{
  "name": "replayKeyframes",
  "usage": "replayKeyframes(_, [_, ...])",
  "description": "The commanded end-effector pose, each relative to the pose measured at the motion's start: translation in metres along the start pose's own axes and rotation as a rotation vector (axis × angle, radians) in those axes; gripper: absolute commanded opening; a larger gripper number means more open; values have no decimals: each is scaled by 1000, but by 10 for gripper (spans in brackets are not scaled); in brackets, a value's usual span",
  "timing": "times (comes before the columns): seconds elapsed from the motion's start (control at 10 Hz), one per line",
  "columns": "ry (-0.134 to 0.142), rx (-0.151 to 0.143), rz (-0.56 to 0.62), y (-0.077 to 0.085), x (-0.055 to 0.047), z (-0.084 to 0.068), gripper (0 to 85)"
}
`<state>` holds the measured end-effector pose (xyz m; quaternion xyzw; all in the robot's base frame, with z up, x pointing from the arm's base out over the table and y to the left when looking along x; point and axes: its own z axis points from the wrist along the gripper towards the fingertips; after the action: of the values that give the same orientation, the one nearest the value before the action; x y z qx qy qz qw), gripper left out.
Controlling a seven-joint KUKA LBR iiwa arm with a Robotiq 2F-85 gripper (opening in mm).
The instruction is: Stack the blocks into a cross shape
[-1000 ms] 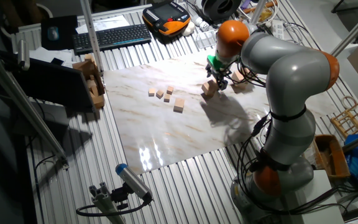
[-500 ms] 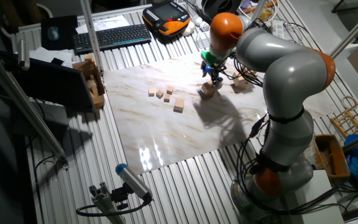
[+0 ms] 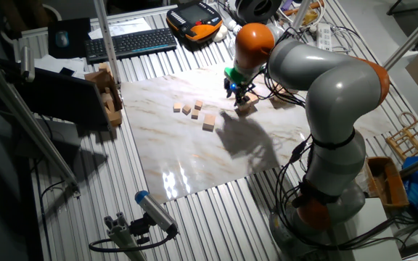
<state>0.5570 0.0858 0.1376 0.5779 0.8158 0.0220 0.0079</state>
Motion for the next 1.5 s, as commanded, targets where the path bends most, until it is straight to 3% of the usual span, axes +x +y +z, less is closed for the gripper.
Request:
replayKeyframes(0.0, [8,-3,-7,0,5,2,340])
replayKeyframes(0.1, [14,-5,-27,-1,12,5,340])
replayKeyframes(0.3, [24,-8,-75,-4,23,11,0])
replayKeyframes(0.6, [29,-14,-188,-5,28,20,0])
replayKeyframes(0.8, [9,-21,-266,-7,42,35,0])
replayKeyframes(0.9, [19,-41,-329,-9,48,43,0])
replayKeyframes(1.0, [25,-57,-400,-10,50,44,0])
replayKeyframes(1.4, [-5,-46,-733,-9,62,37,0])
